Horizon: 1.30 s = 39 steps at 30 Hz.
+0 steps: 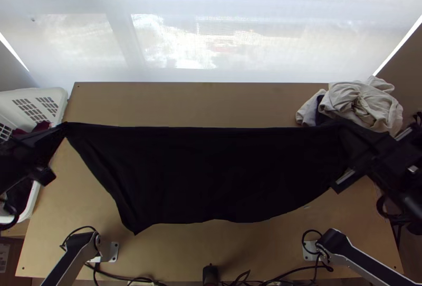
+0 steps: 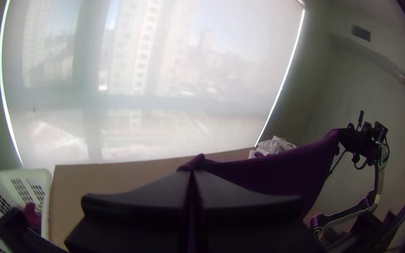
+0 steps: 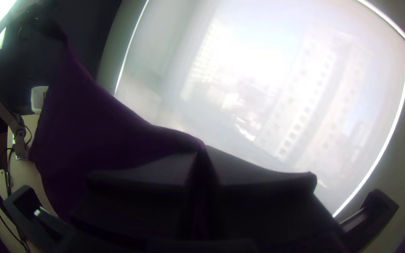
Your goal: Fold the t-shirt
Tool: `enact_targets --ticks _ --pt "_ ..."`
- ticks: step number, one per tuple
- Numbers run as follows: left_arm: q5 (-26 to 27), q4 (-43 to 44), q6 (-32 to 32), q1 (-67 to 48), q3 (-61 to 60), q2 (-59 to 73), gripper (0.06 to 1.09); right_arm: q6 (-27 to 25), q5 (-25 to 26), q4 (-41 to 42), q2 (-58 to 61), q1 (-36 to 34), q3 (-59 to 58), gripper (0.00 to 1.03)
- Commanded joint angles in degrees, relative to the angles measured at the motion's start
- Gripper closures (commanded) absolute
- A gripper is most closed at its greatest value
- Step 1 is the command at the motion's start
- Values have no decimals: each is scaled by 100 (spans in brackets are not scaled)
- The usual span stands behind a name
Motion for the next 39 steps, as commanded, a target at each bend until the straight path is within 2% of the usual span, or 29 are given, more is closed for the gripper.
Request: enact_targets --ticks 1,4,8,15,19,28,39 --pt "88 780 -98 -312 -2119 126 105 139 -229 849 180 22 -1287 100" --pt "18 1413 -71 -373 -3042 126 105 139 -282 1157 321 22 -1674 100" --pt "-369 2257 -80 -602 -4175 249 105 139 -370 1517 435 -5 -2236 100" --pt "-685 3355 -36 -743 -5063 952 105 69 -581 2088 909 -260 -2825 100" --pt "-817 3953 -27 -751 -5037 1638 105 25 -871 2554 1331 -620 -3141 100" --pt "-1178 4849 -71 -1068 -4430 3317 105 148 -897 3292 2034 -875 -3414 100" --pt "-1503 5192 -89 -1270 -3455 5224 105 16 -959 3714 2878 -1385 -3431 100"
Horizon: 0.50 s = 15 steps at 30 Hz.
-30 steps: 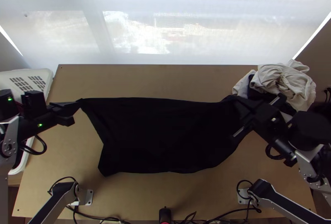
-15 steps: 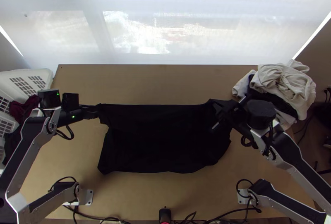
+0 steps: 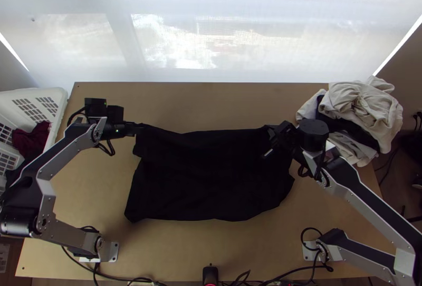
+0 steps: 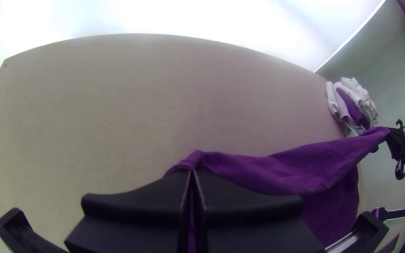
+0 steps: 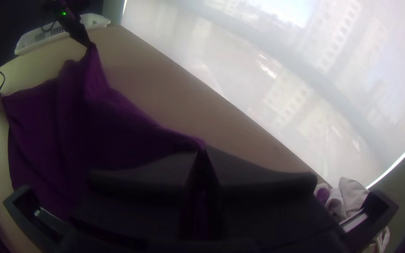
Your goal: Fold the t-shirt
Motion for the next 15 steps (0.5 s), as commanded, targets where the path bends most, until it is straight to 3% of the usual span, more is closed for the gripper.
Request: enact_targets --ticks 1,4,9,15 --pt "-178 178 -21 -105 567 1198 105 -43 -41 377 684 -303 31 100" --pt "-196 108 -56 -105 708 1321 105 -34 -50 491 974 -303 163 100" --pt "-178 -622 -83 -123 1068 1067 59 -16 -50 500 1264 -312 330 100" --pt "138 -2265 -206 -52 1815 750 55 1 -59 614 1405 -329 321 100"
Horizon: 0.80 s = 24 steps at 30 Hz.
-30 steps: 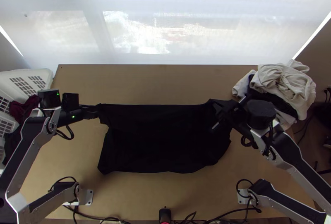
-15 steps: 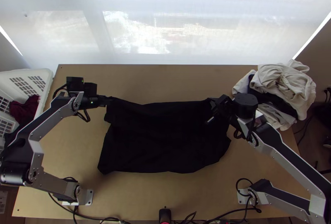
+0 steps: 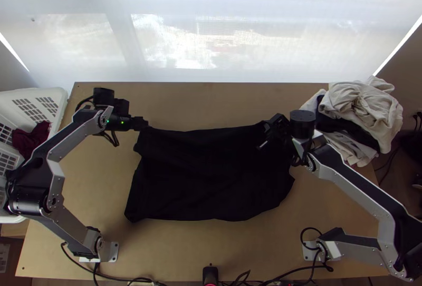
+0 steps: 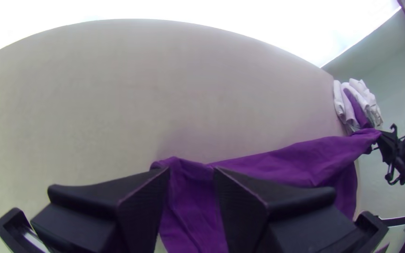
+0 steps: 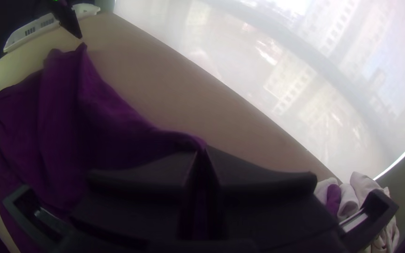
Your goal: Fold the t-shirt
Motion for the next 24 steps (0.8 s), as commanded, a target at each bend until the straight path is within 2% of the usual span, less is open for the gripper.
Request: enact_targets --ticks 1,10,12,16,24 --pt "285 -1806 -145 44 887 -117 55 34 -15 191 249 -43 39 100" --pt "381 -3168 -180 -395 1186 94 55 34 -24 428 275 -34 -14 100" --pt "329 -3239 -215 -536 1160 120 55 34 -24 454 284 -34 -14 100" --pt "-146 -3221 -224 -756 1037 208 55 34 -24 454 284 -25 30 100" --pt "-1420 -2966 -224 -1160 773 252 55 52 -24 454 187 -34 -14 100"
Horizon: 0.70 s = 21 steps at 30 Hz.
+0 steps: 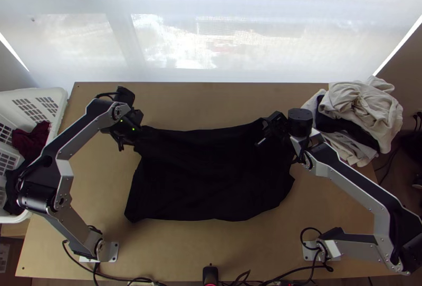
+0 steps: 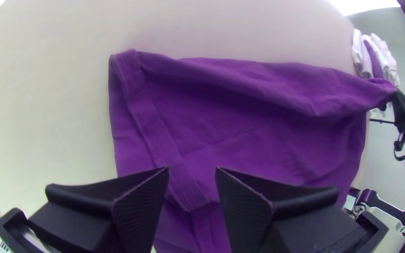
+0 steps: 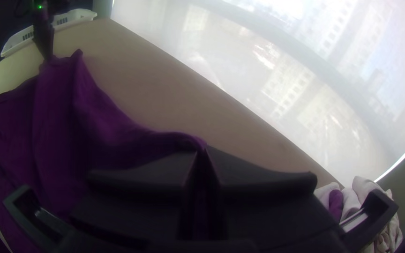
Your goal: Fold the t-shirt
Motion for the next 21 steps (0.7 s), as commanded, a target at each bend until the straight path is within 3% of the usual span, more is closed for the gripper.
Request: enact_targets --ticks 1,9,17,21 --pt "-927 109 -12 -371 -145 62 55 21 14 17 -84 -1 -42 100" --pt "-1199 197 -12 -486 -154 237 58 74 14 17 -154 -10 -42 100" --pt "-1226 346 50 -459 -171 150 104 65 14 0 -286 -45 -77 100" --pt "-1226 338 120 -398 -128 35 105 65 14 -27 -392 -54 -69 100"
